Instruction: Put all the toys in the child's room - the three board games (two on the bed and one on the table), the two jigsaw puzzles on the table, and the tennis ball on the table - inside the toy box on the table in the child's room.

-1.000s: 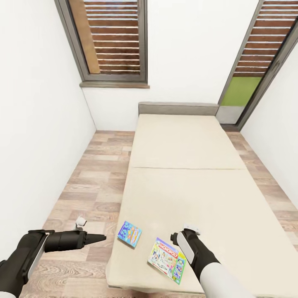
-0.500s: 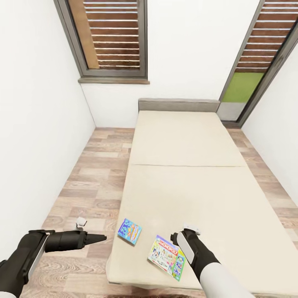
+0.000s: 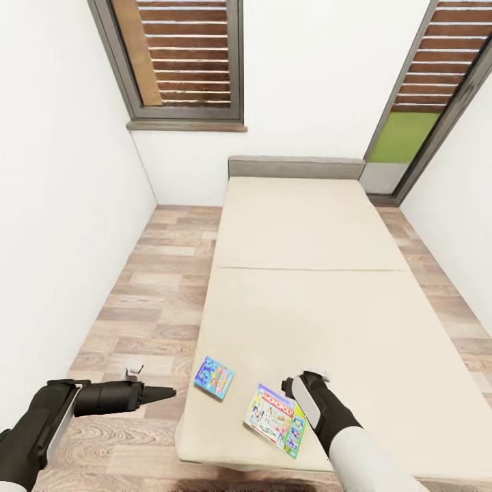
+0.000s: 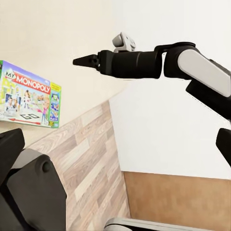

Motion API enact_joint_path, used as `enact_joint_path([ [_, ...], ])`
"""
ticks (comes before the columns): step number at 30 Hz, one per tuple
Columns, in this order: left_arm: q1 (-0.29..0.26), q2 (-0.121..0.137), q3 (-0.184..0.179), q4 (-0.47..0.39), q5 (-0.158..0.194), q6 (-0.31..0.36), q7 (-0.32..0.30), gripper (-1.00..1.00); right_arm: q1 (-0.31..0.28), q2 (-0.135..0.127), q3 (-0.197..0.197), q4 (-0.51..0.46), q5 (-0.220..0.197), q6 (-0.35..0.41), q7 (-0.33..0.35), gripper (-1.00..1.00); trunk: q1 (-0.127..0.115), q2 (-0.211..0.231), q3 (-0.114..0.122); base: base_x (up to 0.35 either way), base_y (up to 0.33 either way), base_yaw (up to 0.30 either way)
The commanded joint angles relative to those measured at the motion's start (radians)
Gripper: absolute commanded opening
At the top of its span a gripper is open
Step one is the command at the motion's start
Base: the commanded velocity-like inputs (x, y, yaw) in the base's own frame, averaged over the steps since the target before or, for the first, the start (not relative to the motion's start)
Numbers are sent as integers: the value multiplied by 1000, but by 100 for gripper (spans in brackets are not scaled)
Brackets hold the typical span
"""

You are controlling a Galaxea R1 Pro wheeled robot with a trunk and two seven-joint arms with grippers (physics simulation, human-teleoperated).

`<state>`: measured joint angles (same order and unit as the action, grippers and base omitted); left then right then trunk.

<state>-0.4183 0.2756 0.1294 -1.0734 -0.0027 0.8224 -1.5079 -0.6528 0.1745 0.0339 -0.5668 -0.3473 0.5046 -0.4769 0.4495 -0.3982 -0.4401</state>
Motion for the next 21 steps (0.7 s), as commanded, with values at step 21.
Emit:
enact_joint_path([
  [21, 0, 0, -1, 1, 0, 11, 14, 100, -188, 0, -5, 2, -8, 94, -8, 100, 0, -2, -36, 0, 0, 0],
])
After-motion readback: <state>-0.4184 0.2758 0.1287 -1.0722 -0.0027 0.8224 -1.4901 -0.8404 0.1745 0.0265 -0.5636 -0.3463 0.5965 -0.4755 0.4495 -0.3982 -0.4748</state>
